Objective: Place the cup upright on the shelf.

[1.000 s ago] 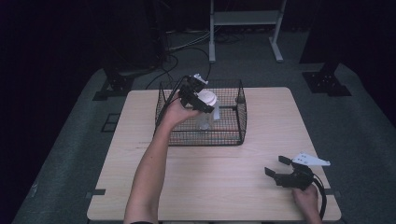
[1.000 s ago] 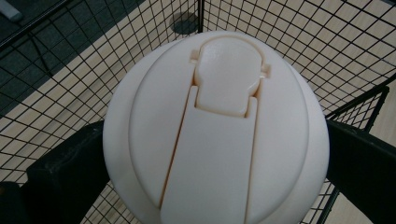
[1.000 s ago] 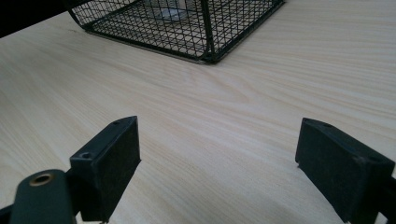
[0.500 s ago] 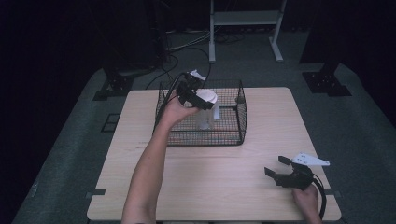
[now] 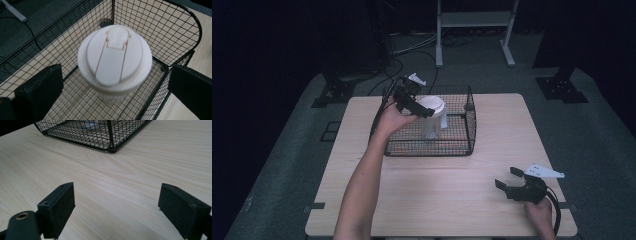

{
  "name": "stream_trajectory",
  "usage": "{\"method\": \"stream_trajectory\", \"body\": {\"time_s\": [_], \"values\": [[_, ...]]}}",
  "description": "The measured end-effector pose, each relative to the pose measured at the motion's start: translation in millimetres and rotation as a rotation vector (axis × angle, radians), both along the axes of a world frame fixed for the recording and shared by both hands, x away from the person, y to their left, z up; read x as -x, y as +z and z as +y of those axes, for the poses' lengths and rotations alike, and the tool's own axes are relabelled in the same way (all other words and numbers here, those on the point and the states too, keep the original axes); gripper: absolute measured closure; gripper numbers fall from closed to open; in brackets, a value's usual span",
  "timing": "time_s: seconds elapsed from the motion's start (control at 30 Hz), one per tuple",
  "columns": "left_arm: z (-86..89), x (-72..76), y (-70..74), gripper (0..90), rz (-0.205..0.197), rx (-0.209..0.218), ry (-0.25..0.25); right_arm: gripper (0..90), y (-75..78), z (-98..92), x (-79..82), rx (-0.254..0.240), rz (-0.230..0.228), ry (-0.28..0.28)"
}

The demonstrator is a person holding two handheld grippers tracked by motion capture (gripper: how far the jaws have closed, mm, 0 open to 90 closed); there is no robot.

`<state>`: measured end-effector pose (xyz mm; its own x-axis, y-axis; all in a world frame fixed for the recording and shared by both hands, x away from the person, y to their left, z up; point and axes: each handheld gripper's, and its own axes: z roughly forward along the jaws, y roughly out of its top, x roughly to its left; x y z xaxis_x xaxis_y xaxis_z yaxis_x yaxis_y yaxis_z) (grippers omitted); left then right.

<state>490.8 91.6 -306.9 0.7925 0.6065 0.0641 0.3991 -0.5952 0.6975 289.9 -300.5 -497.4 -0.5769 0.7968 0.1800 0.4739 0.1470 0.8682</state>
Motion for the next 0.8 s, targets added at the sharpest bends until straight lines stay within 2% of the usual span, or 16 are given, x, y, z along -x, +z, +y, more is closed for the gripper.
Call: {"method": "stream_trajectory", "body": {"time_s": [0.2,0.37,0.57,0.8], "values": [[11.9,9.8,5.2,0.0,-0.003,0.038,0.004,12.9,-0.3,0.6,-0.1,0.004,-0.002,-0.003],[17.5,20.3,6.1,0.0,-0.007,0.028,-0.015,12.9,-0.4,1.7,-0.1,0.017,-0.003,-0.003],[25.7,32.0,7.8,0.0,-0.020,0.049,-0.020,12.9,-0.5,2.2,0.1,0.022,-0.002,-0.008],[32.5,45.3,6.5,0.0,-0.010,0.054,-0.039,12.9,-0.6,2.7,0.2,0.028,-0.001,-0.014]]}}
